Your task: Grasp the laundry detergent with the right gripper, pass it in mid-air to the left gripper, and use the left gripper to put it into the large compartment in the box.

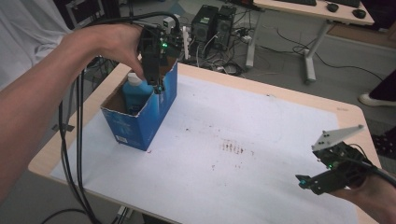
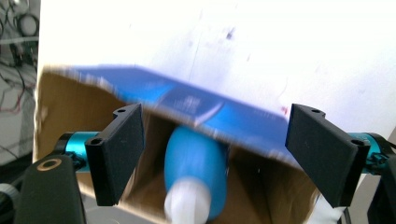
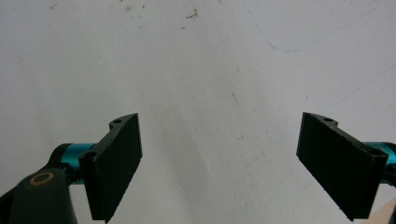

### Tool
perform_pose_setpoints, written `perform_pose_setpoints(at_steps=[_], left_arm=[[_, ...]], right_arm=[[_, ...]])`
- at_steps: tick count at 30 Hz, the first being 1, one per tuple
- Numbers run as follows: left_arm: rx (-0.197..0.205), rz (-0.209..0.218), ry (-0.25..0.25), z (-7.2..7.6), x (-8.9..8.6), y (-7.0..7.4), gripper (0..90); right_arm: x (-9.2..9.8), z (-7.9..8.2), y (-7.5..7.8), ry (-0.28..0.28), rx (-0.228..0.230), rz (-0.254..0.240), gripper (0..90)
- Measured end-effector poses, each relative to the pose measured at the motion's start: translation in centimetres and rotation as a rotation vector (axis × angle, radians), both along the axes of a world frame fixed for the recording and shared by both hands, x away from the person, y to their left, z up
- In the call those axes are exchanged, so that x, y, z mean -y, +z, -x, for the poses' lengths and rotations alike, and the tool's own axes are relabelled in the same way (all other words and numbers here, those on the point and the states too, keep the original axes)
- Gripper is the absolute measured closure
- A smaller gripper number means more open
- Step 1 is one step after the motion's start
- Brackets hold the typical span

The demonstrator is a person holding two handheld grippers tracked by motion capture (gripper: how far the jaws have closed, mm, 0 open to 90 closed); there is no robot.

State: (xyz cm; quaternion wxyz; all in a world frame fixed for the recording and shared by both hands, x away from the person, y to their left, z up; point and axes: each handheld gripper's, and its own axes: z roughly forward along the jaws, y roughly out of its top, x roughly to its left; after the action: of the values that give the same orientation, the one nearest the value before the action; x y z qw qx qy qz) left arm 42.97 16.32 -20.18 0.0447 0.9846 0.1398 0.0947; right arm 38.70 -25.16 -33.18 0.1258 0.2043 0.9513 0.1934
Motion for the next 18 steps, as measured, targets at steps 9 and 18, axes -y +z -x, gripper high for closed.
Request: perform_pose_setpoints(at_steps=[9,18], left_arm=[[-0.031,-0.010,-0.132,0.2,6.7,-2.9,15.9],[-0.098,-0.017,-0.232,1.2,11.6,-6.6,15.9]], right_arm=[[-0.4,-0.5,0.8,-0.005,0.010,0.011,13.6],[-1.0,-1.2,1.4,0.002,0.016,0.015,13.6]])
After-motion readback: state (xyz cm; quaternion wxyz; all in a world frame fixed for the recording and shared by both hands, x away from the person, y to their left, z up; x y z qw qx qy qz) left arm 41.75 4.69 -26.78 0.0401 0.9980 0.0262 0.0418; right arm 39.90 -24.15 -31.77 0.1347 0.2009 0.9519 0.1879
